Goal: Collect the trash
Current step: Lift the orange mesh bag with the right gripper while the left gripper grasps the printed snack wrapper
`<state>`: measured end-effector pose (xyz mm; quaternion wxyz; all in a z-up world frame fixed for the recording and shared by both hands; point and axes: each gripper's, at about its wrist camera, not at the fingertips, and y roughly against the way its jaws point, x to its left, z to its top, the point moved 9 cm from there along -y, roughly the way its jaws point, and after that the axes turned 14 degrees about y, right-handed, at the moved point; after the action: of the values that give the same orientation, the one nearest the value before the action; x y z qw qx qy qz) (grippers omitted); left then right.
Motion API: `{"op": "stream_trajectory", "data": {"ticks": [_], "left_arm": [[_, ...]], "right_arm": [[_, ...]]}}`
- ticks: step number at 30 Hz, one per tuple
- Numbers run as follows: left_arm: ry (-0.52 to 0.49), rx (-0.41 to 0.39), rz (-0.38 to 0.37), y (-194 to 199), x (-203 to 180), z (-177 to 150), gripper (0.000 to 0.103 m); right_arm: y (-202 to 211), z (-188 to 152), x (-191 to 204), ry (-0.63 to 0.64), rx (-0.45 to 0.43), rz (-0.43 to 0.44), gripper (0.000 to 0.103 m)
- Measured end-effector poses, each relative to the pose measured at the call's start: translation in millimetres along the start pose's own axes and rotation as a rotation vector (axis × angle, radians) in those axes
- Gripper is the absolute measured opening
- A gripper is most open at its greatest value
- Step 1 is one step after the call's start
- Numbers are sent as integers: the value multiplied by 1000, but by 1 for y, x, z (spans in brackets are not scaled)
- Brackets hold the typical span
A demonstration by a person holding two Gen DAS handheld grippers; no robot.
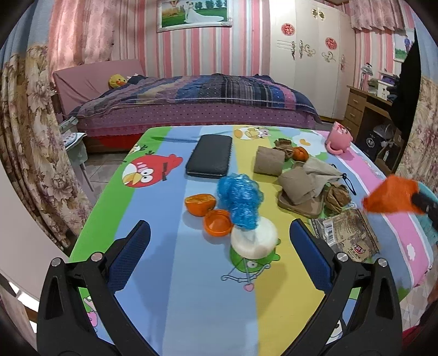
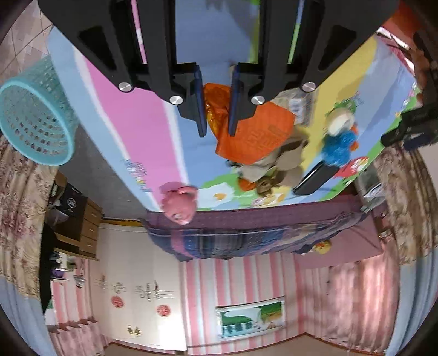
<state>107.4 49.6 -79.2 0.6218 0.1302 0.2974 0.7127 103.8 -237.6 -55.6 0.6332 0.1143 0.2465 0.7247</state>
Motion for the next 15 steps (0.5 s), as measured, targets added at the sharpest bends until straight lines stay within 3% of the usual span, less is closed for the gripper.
{"op": "stream_trajectory", "data": {"ticks": [5,9,15], "left_arm": [[-27,4,-12,-4,-18,-5,98],[-21,-5,-18,-6,-29,-5,98],[-3,10,-37,-11,-41,-10,98]], "right_arm": [[-5,13,-23,-38,-11,-18,16],[-6,22,-26,14,-23,-49,16],[-6,14,-40,-23,-19,-60,16]]}}
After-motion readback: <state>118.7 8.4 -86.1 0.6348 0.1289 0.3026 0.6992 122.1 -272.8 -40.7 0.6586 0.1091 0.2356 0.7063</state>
